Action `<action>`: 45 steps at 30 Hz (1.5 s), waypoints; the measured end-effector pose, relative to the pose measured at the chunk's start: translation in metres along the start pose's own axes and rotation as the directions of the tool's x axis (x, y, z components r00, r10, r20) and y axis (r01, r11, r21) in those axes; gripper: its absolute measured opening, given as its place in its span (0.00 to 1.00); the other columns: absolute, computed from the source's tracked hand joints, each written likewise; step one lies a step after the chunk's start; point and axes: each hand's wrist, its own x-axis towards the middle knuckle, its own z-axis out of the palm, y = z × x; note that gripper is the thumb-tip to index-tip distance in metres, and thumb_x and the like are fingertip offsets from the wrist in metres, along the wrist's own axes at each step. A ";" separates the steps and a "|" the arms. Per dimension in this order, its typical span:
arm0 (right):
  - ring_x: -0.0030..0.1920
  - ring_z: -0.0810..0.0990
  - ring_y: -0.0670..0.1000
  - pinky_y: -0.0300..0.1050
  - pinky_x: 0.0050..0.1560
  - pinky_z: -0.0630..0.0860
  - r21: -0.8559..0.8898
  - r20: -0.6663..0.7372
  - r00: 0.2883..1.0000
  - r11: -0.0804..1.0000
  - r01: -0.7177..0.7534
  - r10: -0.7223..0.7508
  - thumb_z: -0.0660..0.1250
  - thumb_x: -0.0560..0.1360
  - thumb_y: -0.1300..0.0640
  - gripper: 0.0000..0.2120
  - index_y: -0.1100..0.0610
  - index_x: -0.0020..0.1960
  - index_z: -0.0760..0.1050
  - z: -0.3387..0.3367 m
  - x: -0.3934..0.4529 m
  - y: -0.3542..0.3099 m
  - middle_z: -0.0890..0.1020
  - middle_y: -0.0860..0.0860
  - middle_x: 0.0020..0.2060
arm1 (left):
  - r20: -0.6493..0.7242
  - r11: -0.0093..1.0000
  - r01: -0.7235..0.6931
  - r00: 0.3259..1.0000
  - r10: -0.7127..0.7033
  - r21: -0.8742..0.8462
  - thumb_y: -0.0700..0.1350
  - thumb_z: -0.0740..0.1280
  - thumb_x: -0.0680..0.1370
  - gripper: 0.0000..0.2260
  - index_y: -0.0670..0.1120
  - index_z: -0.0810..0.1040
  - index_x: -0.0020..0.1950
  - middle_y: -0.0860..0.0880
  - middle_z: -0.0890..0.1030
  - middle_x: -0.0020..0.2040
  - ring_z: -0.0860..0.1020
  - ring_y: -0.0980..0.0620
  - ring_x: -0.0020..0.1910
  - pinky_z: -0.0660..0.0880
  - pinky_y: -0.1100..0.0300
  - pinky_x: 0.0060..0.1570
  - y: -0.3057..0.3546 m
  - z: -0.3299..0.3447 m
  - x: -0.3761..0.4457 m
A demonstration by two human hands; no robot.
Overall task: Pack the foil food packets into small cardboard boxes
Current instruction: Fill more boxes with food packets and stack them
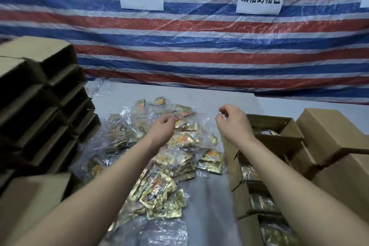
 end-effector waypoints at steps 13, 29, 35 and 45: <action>0.42 0.78 0.42 0.37 0.39 0.72 0.214 0.258 0.965 0.977 -0.011 -0.045 0.63 0.79 0.54 0.05 0.51 0.50 0.77 0.068 -0.064 -0.074 0.79 0.43 0.42 | -0.129 0.989 0.016 0.992 0.003 0.147 0.52 0.56 0.83 0.14 0.45 0.76 0.48 0.48 0.79 0.43 0.77 0.51 0.39 0.71 0.60 0.36 -0.052 -0.063 -0.060; 0.45 0.77 0.36 0.30 0.39 0.68 0.509 0.311 0.860 0.835 0.208 -0.404 0.64 0.79 0.53 0.06 0.45 0.52 0.78 0.097 -0.061 -0.231 0.81 0.40 0.45 | -0.481 0.870 -0.146 0.784 0.392 0.471 0.52 0.58 0.81 0.15 0.48 0.76 0.62 0.53 0.79 0.58 0.75 0.56 0.58 0.73 0.58 0.59 0.016 -0.149 -0.150; 0.53 0.80 0.42 0.42 0.54 0.77 0.667 0.372 0.625 0.666 0.335 -0.687 0.65 0.75 0.60 0.18 0.44 0.61 0.76 0.076 -0.098 -0.310 0.82 0.43 0.52 | -0.507 0.711 -0.057 0.661 0.553 0.701 0.52 0.59 0.80 0.12 0.50 0.75 0.60 0.55 0.76 0.55 0.72 0.58 0.54 0.67 0.66 0.54 0.038 -0.193 -0.239; 0.75 0.62 0.46 0.40 0.73 0.64 0.670 0.515 0.045 0.434 0.602 -0.856 0.69 0.73 0.58 0.41 0.43 0.79 0.53 0.082 -0.164 -0.362 0.55 0.43 0.78 | -0.644 0.445 0.538 0.755 0.123 0.716 0.68 0.54 0.75 0.37 0.52 0.52 0.79 0.52 0.55 0.79 0.54 0.54 0.77 0.53 0.59 0.74 -0.013 -0.233 -0.334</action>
